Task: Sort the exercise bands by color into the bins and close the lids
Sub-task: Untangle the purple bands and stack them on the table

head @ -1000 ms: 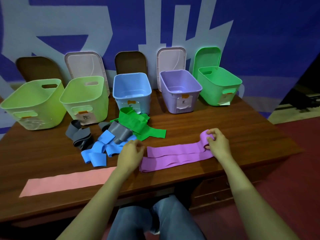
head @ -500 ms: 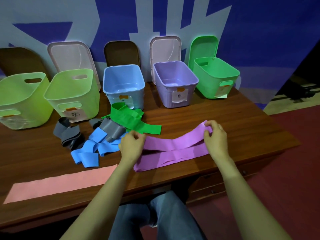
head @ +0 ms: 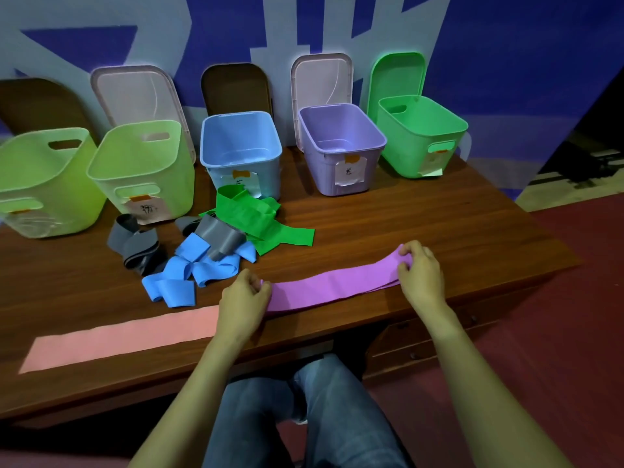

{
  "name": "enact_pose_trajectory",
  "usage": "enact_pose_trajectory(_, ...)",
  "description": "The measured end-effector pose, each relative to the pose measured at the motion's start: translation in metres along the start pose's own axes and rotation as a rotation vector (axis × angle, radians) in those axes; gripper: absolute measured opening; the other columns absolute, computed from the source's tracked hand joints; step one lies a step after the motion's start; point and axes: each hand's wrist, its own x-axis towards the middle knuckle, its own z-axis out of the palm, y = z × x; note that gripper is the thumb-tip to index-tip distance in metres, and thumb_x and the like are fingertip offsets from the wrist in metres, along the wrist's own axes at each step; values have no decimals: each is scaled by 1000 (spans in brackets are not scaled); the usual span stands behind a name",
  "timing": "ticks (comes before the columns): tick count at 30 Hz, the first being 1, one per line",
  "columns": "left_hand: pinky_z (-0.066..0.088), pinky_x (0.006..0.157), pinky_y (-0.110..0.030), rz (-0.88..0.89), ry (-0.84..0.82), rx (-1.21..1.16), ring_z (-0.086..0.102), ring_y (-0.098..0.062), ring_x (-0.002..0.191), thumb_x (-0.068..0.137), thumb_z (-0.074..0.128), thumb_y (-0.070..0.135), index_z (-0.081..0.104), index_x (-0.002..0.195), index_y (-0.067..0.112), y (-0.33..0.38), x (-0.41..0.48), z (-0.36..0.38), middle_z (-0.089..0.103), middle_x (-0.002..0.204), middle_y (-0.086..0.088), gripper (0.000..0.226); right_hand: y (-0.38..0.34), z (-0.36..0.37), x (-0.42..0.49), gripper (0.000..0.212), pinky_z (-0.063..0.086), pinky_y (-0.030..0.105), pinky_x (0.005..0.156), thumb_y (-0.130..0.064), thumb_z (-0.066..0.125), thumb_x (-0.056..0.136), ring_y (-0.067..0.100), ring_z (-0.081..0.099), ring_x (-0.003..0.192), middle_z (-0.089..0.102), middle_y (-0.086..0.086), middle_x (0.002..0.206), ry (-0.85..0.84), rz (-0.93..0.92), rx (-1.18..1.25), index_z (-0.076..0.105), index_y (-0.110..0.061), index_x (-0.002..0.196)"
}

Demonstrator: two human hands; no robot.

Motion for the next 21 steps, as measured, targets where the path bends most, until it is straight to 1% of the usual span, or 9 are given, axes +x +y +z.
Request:
enact_pose_trajectory(5, 31, 58, -31, -18, 51, -23, 47, -18, 65, 93, 55, 26, 48, 78, 9, -5, -1, 3, 52, 66, 0, 23, 5, 5, -2, 19, 42, 38, 70, -4, 50, 88, 37, 54, 98, 56, 14, 109, 2, 31, 5, 54, -11, 105)
enact_pose_trajectory(7, 32, 56, -31, -30, 50, -18, 48, -17, 66, 93, 55, 28, 50, 81, 8, -6, -1, 4, 54, 68, -1, 24, 6, 7, -2, 18, 40, 36, 69, -4, 50, 89, 37, 55, 98, 56, 14, 109, 2, 48, 6, 54, -10, 106)
enact_pose_trajectory(9, 33, 53, -27, -18, 43, 20, 48, -15, 64, 93, 55, 28, 52, 81, 8, -8, -1, 6, 54, 68, 0, 23, 7, 8, -3, 19, 37, 34, 68, -2, 49, 89, 38, 54, 99, 55, 14, 109, -4, 57, -1, 55, -9, 106)
enact_pose_trajectory(14, 32, 52, -28, 9, 48, 60, 46, -14, 60, 90, 60, 26, 51, 81, 9, -13, 1, 10, 51, 63, 2, 21, 5, 12, -4, 20, 42, 38, 78, 2, 49, 87, 37, 50, 106, 54, 17, 110, -4, 56, -16, 56, -6, 104)
enact_pose_trajectory(17, 34, 55, -28, 20, 47, 65, 49, -16, 62, 87, 64, 25, 51, 85, 11, -13, 1, 12, 53, 65, 3, 20, 3, 15, -6, 21, 40, 40, 85, 2, 50, 86, 37, 45, 110, 52, 19, 110, 15, 43, -41, 56, -5, 106)
enact_pose_trajectory(19, 36, 58, -28, 26, 47, 80, 53, -19, 66, 86, 65, 26, 49, 89, 13, -14, 1, 13, 55, 69, 1, 21, 2, 17, -9, 22, 40, 40, 85, 0, 53, 86, 35, 42, 111, 50, 17, 112, 32, 38, -85, 57, -6, 108)
enact_pose_trajectory(21, 38, 58, -29, 39, 52, 115, 56, -22, 70, 86, 65, 26, 47, 93, 13, -15, 1, 15, 57, 73, -2, 23, 2, 17, -11, 20, 42, 40, 83, -4, 57, 85, 32, 40, 109, 47, 15, 112, 80, 38, -141, 60, -7, 105)
